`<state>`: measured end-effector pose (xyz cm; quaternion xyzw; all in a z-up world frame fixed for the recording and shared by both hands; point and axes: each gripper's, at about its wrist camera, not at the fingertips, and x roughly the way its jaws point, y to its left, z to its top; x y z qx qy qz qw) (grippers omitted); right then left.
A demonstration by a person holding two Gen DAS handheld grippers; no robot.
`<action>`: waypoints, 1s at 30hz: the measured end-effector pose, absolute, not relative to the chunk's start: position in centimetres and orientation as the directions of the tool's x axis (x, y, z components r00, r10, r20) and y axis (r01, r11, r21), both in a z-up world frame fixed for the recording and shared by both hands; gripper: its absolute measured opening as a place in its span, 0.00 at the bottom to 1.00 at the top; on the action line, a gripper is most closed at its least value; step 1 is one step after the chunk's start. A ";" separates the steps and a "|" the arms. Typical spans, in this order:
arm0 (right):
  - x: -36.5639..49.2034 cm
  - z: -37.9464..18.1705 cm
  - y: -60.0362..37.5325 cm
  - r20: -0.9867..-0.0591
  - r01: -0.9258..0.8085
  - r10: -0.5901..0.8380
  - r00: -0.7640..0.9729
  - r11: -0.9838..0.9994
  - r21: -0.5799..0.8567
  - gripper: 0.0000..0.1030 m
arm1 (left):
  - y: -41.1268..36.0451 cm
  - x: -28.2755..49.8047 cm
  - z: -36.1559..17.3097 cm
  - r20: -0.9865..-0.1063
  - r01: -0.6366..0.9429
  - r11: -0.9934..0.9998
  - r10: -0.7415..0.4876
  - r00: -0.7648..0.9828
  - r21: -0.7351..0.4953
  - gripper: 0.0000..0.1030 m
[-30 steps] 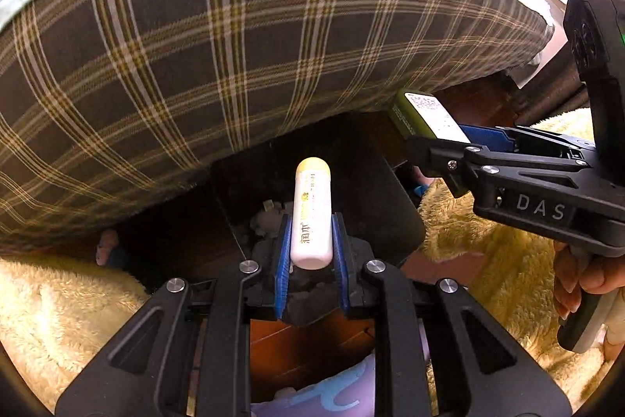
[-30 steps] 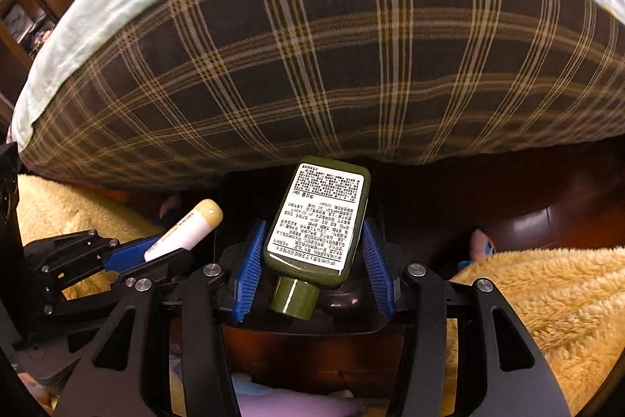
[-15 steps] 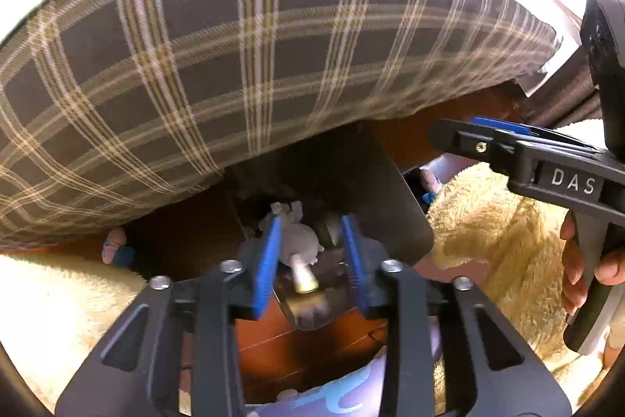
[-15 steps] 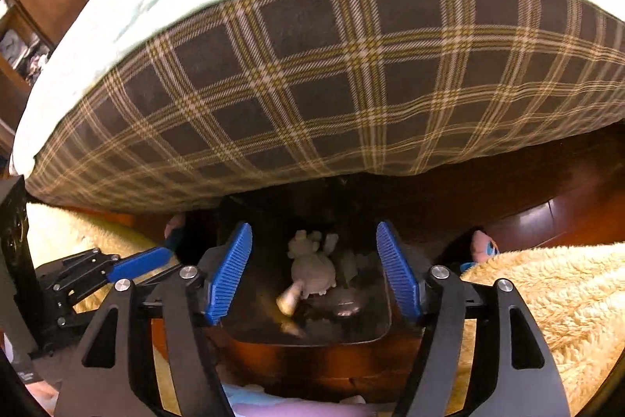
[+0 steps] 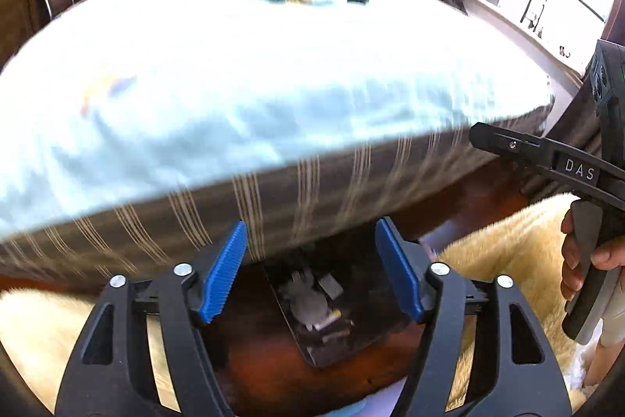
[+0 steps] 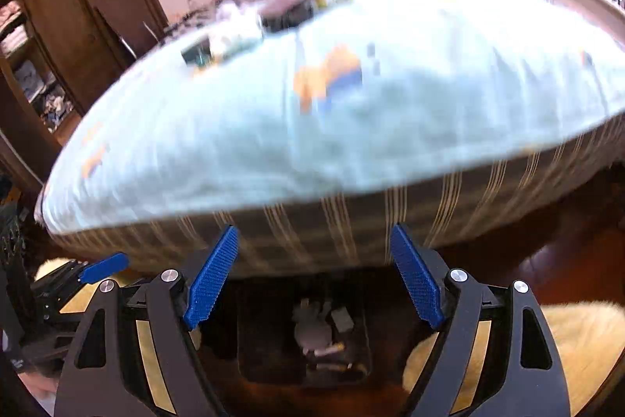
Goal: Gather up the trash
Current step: 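Raise both open tools back above the bed, then grasp the blue keychain with the left tool while the right tool grasps the black scrunchie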
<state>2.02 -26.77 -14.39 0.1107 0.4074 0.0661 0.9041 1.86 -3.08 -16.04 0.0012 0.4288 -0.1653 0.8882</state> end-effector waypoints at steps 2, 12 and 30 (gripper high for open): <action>2.8 -13.1 -26.6 -0.707 -0.038 0.201 0.678 0.970 0.239 0.79 | -3.0 2.4 -14.9 -0.747 0.293 0.948 -0.282 0.602 -0.122 0.68; 9.0 -10.4 -25.8 -0.678 -0.071 0.201 0.707 0.974 0.215 0.79 | -2.5 7.5 -11.3 -0.705 0.268 0.961 -0.235 0.669 -0.066 0.69; 21.7 -10.4 -26.1 -0.692 -0.037 0.213 0.690 0.965 0.260 0.53 | -4.4 18.8 -11.6 -0.719 0.286 0.955 -0.251 0.648 -0.076 0.49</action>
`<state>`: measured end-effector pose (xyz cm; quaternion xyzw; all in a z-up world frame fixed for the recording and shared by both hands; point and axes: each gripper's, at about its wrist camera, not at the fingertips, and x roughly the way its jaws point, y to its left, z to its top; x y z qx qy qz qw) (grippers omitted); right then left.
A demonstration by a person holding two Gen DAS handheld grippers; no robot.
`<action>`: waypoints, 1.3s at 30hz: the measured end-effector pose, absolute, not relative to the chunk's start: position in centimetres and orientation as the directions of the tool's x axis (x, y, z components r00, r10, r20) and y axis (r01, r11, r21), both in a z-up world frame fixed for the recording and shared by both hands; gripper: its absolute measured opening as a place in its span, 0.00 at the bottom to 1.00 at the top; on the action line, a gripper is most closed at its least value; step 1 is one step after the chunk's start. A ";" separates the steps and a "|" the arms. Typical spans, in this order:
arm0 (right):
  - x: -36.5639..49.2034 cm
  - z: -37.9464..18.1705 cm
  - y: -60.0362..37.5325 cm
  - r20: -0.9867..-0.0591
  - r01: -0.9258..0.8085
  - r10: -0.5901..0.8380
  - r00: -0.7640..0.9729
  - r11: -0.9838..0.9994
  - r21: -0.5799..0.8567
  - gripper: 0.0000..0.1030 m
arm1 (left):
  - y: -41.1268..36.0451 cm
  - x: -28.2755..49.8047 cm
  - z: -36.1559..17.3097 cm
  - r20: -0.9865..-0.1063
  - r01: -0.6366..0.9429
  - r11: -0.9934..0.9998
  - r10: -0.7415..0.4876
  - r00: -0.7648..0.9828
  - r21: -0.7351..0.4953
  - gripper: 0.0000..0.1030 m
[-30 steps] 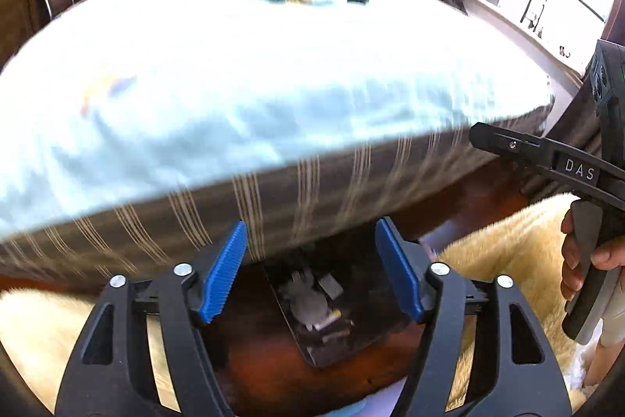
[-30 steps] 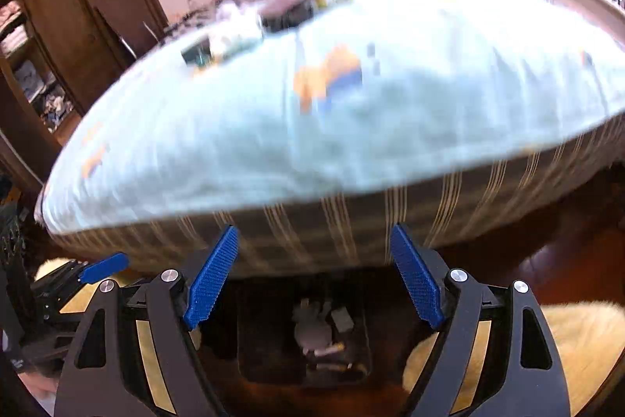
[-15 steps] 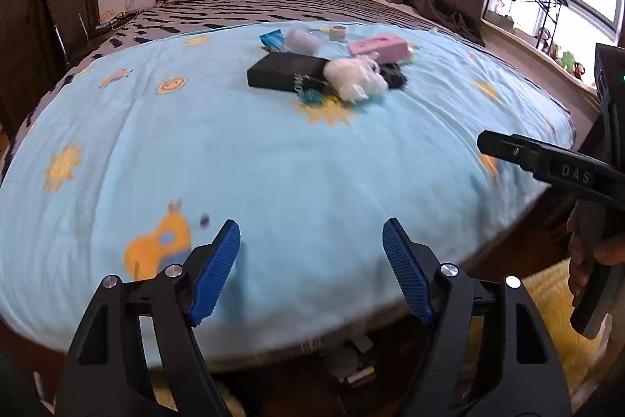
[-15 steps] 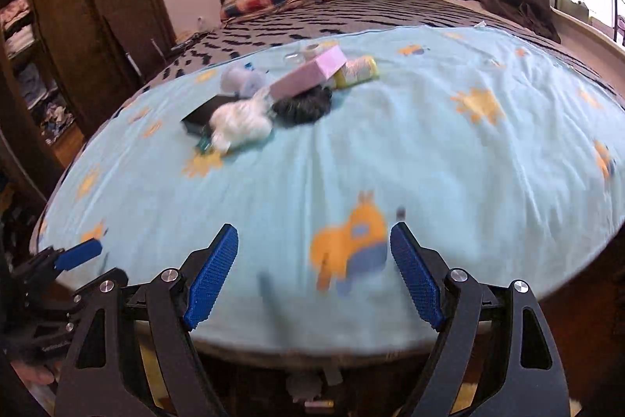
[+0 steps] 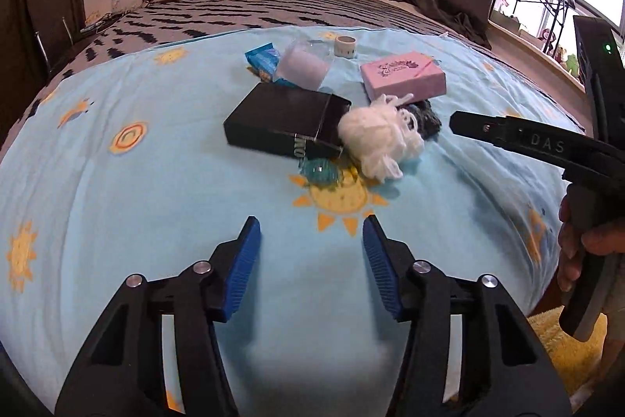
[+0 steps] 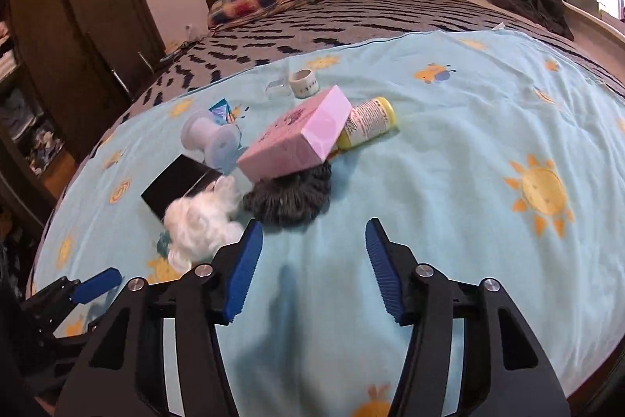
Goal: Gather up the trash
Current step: 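Grasp the blue keychain with the left tool while the right tool grasps the black scrunchie, then lower the keychain with the left tool while the right tool drops the scrunchie into the bin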
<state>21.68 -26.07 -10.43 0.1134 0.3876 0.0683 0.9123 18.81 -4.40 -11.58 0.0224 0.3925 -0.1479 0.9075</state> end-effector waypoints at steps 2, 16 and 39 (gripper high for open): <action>22.7 -10.7 -25.9 -0.701 -0.037 0.221 0.678 0.963 0.268 0.52 | -4.8 19.6 -11.8 -0.723 0.293 0.953 -0.253 0.643 -0.074 0.45; 26.2 -12.0 -23.6 -0.736 -0.083 0.230 0.637 0.969 0.232 0.22 | -6.2 23.8 -12.5 -0.731 0.308 0.949 -0.254 0.633 -0.063 0.29; 11.9 -10.3 -25.4 -0.678 -0.144 0.289 0.676 0.954 0.263 0.13 | -5.8 11.1 -11.8 -0.713 0.345 0.934 -0.302 0.632 -0.090 0.29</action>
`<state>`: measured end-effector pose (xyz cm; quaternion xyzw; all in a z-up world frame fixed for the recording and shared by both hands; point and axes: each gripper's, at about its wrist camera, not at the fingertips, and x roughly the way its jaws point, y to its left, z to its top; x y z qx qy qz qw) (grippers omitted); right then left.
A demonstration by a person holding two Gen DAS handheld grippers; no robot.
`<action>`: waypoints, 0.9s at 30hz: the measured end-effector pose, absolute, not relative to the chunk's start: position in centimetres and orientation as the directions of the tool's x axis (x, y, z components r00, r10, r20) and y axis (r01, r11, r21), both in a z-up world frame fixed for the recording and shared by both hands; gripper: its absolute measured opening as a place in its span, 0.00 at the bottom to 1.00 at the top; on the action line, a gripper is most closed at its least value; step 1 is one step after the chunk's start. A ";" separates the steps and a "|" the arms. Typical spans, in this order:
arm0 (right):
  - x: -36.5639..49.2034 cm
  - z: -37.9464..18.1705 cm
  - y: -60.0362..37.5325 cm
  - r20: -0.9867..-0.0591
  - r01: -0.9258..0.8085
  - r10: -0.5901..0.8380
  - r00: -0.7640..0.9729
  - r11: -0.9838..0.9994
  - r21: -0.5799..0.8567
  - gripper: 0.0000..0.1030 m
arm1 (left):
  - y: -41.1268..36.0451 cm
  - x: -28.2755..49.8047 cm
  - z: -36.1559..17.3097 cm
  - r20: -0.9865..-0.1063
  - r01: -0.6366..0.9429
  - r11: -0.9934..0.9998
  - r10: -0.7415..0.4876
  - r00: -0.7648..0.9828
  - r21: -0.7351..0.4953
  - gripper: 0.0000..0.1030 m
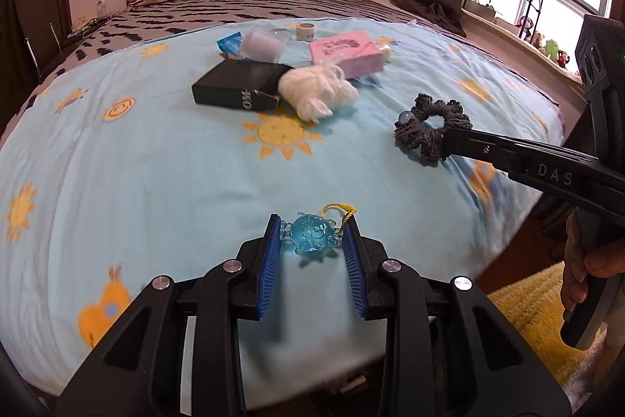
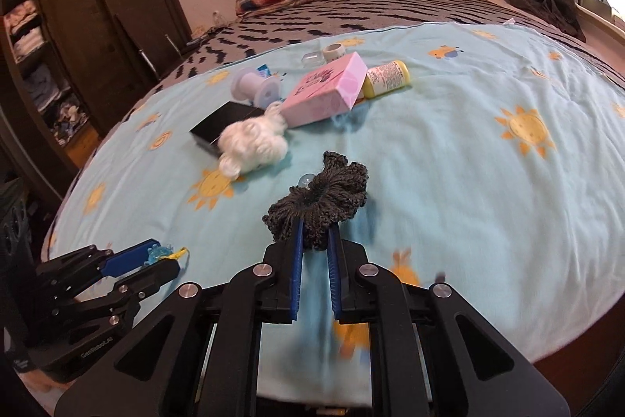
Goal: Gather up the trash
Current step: 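Lower the keychain with the left tool while the right tool drops the scrunchie into the bin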
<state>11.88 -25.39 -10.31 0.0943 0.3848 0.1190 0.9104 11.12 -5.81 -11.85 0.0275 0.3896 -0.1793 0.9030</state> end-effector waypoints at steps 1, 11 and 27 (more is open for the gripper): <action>10.8 -10.3 -25.4 -0.676 -0.152 0.296 0.675 0.952 0.265 0.13 | -5.8 10.6 -11.9 -0.713 0.345 0.934 -0.304 0.632 -0.092 0.29; 3.7 -11.9 -25.1 -0.685 -0.187 0.354 0.637 0.933 0.308 0.13 | -5.6 4.6 -13.6 -0.723 0.364 0.923 -0.335 0.604 -0.124 0.29; -0.7 -20.4 -24.8 -0.815 -0.113 0.326 0.479 0.944 0.312 0.13 | -7.3 0.9 -22.2 -0.836 0.359 0.920 -0.318 0.448 -0.157 0.29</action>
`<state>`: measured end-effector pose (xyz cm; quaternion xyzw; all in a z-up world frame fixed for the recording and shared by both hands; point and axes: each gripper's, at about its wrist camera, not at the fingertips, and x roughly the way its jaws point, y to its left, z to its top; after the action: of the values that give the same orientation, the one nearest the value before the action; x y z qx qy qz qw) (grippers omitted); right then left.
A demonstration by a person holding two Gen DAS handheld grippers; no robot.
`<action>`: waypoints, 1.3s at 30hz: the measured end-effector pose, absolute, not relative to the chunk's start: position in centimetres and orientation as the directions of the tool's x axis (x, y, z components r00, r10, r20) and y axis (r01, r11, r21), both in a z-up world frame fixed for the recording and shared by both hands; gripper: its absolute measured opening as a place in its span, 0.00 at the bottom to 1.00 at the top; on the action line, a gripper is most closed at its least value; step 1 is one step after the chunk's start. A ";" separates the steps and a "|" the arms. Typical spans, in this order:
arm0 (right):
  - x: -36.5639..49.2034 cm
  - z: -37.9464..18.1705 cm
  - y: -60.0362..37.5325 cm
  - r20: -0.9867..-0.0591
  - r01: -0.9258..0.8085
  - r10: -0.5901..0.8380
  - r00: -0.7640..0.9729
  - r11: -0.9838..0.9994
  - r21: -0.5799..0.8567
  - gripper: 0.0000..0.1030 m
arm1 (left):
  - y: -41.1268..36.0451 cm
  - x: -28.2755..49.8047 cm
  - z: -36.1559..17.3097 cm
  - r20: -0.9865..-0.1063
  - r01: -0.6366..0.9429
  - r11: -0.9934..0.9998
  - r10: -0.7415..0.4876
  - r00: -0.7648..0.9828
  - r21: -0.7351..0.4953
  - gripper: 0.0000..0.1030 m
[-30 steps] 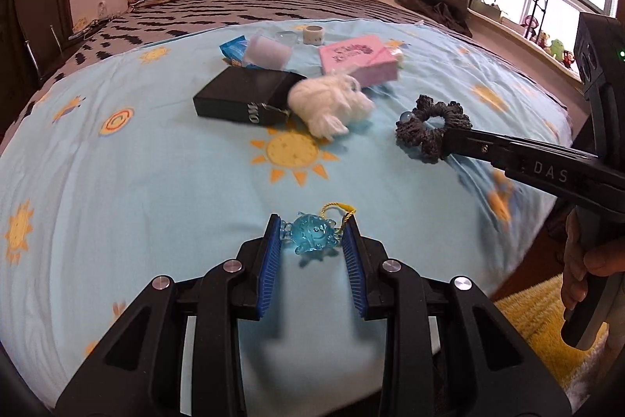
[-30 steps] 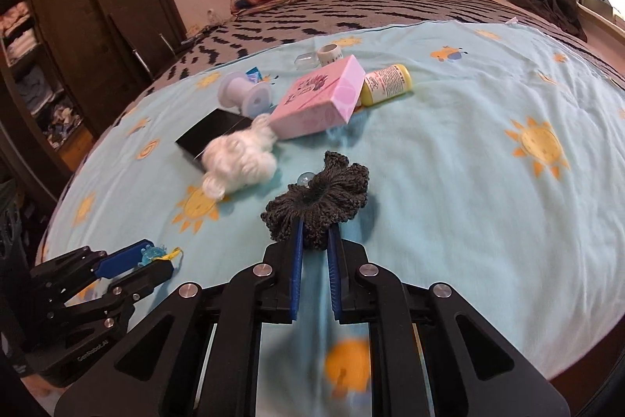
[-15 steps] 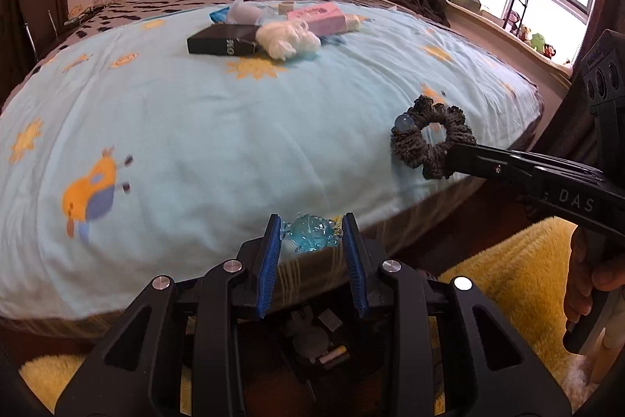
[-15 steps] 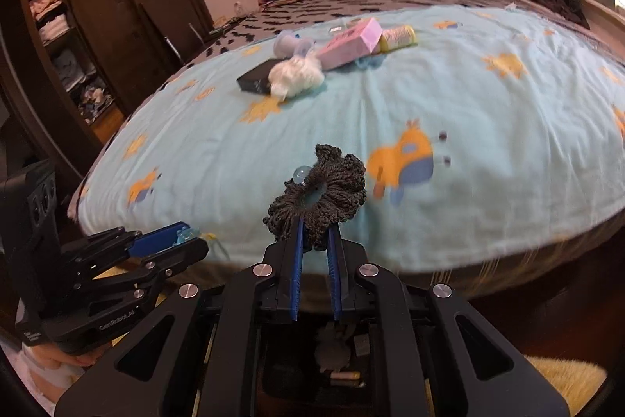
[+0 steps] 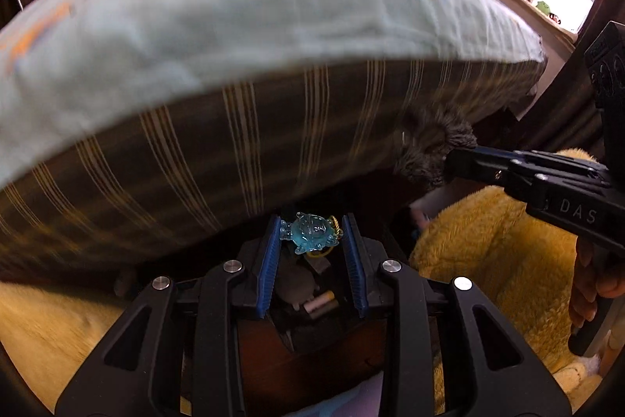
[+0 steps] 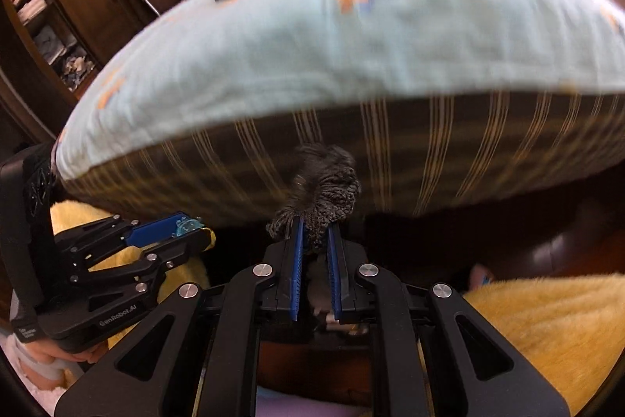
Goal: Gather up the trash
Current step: 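Lower the keychain with the left tool while the right tool drops the scrunchie into the bin, then raise both open tools back above the bed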
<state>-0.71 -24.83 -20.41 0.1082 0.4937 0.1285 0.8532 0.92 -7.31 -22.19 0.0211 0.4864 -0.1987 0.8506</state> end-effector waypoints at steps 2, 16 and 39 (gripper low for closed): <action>-0.6 -22.0 -24.6 -0.835 -0.098 0.318 0.450 0.946 0.308 0.13 | -7.5 0.9 -23.2 -0.848 0.352 0.922 -0.313 0.429 -0.162 0.29; 0.3 -26.9 -24.4 -0.887 -0.037 0.282 0.366 0.957 0.289 0.16 | -8.1 1.9 -28.4 -0.902 0.316 0.927 -0.301 0.310 -0.201 0.29; 1.7 -20.6 -27.0 -0.819 0.019 0.207 0.536 0.966 0.257 0.97 | -5.5 2.1 -21.4 -0.833 0.305 0.942 -0.279 0.477 -0.142 0.92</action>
<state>1.74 -26.95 -20.64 0.1180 0.4787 0.0540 0.8683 2.12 -5.51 -21.36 0.0131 0.4824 -0.1700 0.8592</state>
